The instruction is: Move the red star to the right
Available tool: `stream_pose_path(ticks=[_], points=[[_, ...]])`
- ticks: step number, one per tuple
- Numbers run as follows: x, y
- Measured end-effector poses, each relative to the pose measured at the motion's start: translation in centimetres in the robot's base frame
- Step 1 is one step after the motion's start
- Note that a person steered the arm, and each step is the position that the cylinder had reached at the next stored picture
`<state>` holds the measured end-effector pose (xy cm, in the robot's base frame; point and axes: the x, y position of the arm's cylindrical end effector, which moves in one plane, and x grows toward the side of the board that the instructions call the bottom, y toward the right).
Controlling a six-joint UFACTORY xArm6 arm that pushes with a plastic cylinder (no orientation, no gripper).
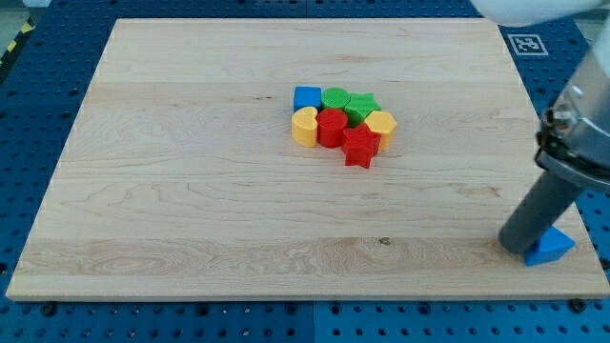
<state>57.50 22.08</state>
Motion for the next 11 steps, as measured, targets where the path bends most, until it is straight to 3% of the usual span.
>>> stream_pose_path(ticks=[1,3,5,7,8,9,10,11], points=[[-0.1,-0.7],[-4.1,-12.3],[-9.2,-15.2],[-10.5,-20.9],[-13.1,-20.7],[-13.7,-15.5],[-11.8,-8.2],[-10.4,-4.9]])
